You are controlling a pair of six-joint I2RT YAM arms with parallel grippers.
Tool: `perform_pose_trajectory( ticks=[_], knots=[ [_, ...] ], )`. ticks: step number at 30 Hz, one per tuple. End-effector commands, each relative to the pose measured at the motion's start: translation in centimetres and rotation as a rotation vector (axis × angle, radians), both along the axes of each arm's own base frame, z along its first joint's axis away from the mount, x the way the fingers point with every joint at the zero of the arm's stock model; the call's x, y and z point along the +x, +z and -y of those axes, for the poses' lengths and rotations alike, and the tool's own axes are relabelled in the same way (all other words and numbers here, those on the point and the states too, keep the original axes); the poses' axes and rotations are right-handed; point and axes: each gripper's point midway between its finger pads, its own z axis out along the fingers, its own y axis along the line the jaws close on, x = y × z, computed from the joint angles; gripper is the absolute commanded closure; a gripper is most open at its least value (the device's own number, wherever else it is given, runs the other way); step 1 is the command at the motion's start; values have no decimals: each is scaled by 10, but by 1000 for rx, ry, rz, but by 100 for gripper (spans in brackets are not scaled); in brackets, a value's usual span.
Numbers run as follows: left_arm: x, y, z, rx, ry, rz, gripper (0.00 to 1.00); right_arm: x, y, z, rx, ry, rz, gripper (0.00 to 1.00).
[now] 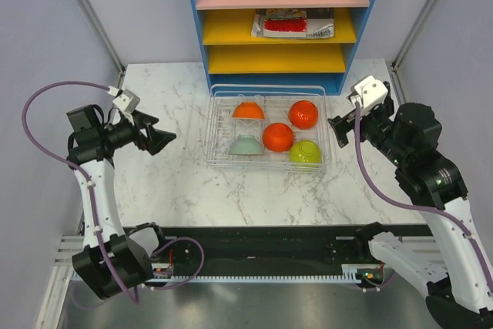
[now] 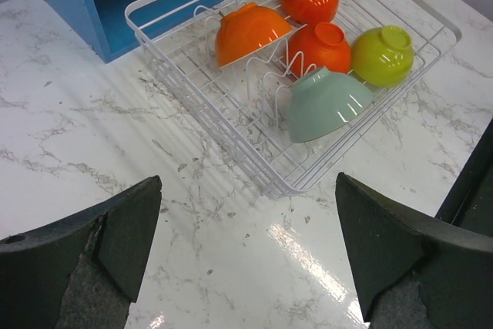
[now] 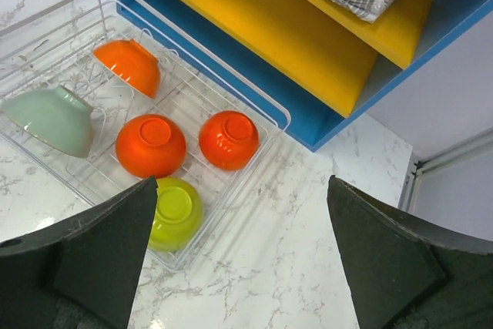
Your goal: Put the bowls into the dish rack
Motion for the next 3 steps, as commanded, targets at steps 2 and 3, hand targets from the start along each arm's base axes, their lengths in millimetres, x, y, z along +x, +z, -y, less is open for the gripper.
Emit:
perform_pose_trajectory(
  ticks=[2,3],
  knots=[
    [-4,1,4,-7,-44,31,0,-2,0,-6,34,41,-1,2],
    [-4,1,4,-8,-45,32,0,-2,1,-7,39,45,0,2]
  ],
)
